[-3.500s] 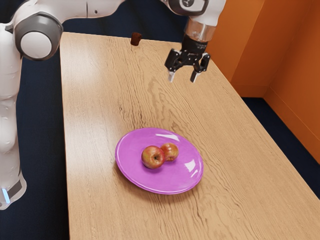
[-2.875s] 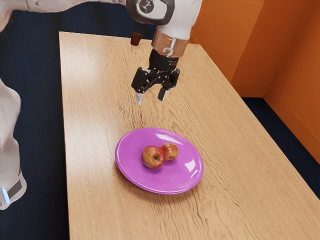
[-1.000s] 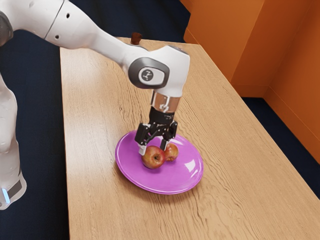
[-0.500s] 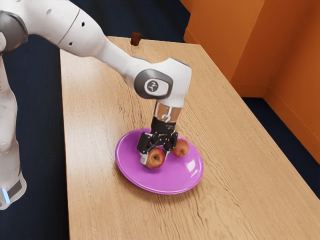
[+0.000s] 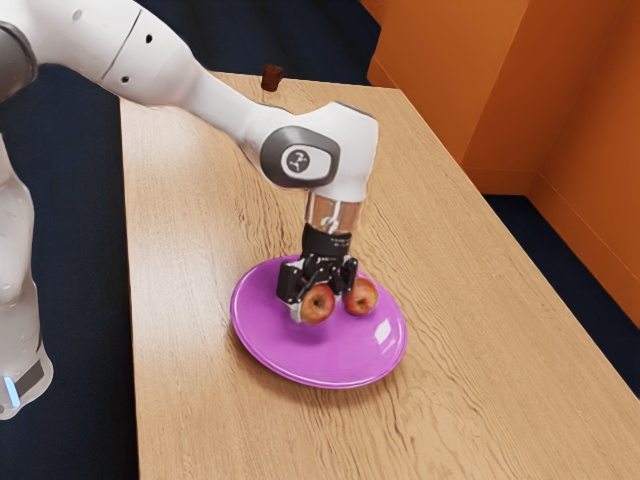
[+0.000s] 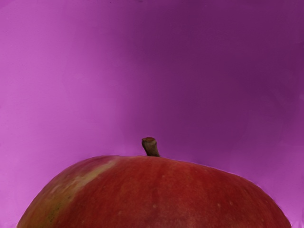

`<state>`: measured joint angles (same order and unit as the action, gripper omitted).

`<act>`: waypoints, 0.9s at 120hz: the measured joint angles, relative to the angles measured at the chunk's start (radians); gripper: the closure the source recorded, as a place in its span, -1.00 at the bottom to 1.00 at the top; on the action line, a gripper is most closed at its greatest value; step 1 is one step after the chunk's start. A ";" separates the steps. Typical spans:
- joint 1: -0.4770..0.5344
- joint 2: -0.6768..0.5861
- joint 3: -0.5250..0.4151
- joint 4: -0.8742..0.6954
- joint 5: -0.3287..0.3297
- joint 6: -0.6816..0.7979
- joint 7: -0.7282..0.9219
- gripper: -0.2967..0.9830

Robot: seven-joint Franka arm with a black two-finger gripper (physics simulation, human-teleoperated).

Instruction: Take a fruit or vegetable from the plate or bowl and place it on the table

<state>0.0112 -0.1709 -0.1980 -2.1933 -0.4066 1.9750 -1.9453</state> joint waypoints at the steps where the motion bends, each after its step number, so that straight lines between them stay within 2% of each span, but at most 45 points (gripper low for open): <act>1: 0.000 -0.008 0.000 -0.002 0.000 0.000 0.000 -0.05; 10: 0.016 -0.089 0.003 -0.012 0.017 -0.003 0.000 -0.06; 13: 0.037 -0.112 0.004 -0.013 0.027 -0.003 0.000 0.00; 21: 0.120 -0.161 0.007 -0.010 0.057 -0.005 0.006 0.11; 45: 0.433 -0.197 0.009 0.020 0.116 -0.011 0.052 0.10; 54: 0.504 -0.195 0.009 0.027 0.124 -0.014 0.081 0.09; 79: 0.516 -0.227 0.007 0.043 0.131 -0.019 0.141 -0.33; 99: 0.517 -0.240 0.024 0.058 0.135 -0.037 0.176 -0.47; 103: 0.488 -0.212 0.020 0.139 0.156 -0.056 0.172 -0.48; 108: 0.431 -0.123 0.011 0.355 0.196 -0.127 0.149 -0.50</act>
<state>0.4418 -0.2942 -0.1868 -1.8383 -0.2106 1.8479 -1.7959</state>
